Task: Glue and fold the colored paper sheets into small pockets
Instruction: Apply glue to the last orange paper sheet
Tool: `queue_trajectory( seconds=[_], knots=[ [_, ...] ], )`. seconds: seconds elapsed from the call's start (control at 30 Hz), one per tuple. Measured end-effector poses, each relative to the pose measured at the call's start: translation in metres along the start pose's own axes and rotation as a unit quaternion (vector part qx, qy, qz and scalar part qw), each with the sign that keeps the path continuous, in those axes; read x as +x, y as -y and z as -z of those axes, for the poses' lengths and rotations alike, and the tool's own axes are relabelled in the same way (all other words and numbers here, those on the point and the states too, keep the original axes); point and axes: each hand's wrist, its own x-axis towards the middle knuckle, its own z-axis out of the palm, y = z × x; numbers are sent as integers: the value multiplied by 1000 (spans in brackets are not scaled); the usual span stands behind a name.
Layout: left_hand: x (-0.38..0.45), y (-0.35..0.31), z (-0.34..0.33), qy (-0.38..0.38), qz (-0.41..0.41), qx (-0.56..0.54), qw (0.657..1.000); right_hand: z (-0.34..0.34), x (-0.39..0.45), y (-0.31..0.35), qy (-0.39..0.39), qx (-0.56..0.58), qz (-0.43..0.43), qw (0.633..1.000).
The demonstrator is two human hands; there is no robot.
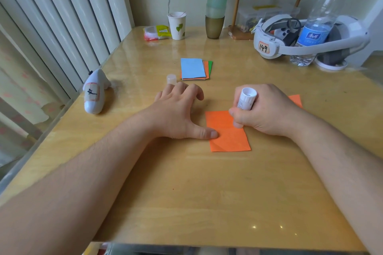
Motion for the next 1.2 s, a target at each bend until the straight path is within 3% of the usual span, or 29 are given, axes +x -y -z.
queue_trajectory(
  seconds=[0.2,0.4,0.9,1.2],
  knots=[
    [-1,-1,1,2,1,4,1000,2,1,-1,-3,-26,-1,1000],
    [-1,-1,0,1,-2,8,1000,1,7,-1,-117,26,-3,993],
    [-1,-3,-2,0,3,14,1000,-35,17,21,-13,24,53,998],
    [-3,-2,-1,-1,-4,5,1000,-14,3,15,15,9,18,1000]
  ],
)
